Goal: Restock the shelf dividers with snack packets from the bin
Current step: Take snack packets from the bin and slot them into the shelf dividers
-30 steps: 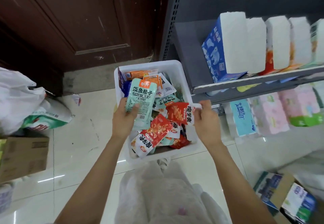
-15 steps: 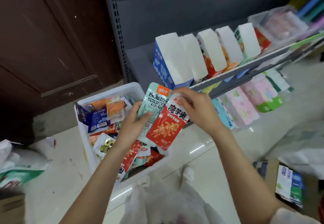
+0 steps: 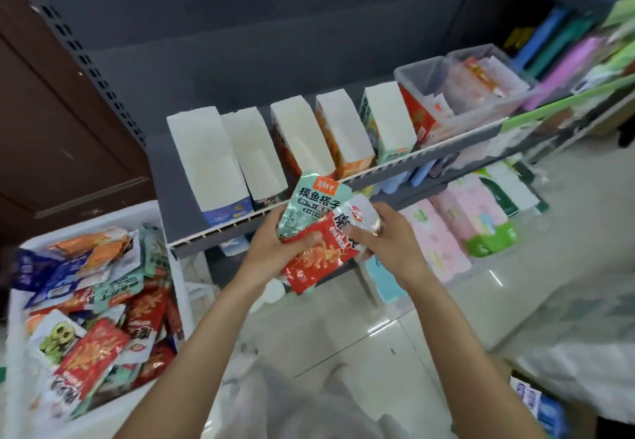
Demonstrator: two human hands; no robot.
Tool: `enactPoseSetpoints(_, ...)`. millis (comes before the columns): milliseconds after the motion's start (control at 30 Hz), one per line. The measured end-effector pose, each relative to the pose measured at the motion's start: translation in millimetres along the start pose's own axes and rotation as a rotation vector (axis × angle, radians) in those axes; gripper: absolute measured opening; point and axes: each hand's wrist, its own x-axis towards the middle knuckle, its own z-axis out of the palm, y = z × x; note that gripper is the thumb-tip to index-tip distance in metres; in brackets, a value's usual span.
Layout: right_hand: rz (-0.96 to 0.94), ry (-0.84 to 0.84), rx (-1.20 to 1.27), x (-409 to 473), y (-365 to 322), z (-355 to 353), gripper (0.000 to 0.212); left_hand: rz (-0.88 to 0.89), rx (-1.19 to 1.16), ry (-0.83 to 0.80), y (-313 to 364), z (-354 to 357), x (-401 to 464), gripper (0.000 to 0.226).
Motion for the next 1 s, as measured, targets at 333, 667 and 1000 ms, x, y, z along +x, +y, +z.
enactPoseSetpoints(333, -0.188, 0.187, 0.308, 96.8, -11.4, -72.8, 0.016, -0.11, -0.292, 0.443, 17.6, 16.0, 44.8, 0.038)
enactPoseSetpoints(667, -0.829, 0.216, -0.653, 185.1, -35.1, 5.3, 0.012, -0.069, -0.661, 0.071, 69.4, -5.8, 96.5, 0.039)
enactPoseSetpoints(1000, -0.835, -0.4, -0.846, 182.2, 1.5, 10.6, 0.038, -0.031, -0.917, 0.01, 70.4, -10.7, 127.6, 0.087)
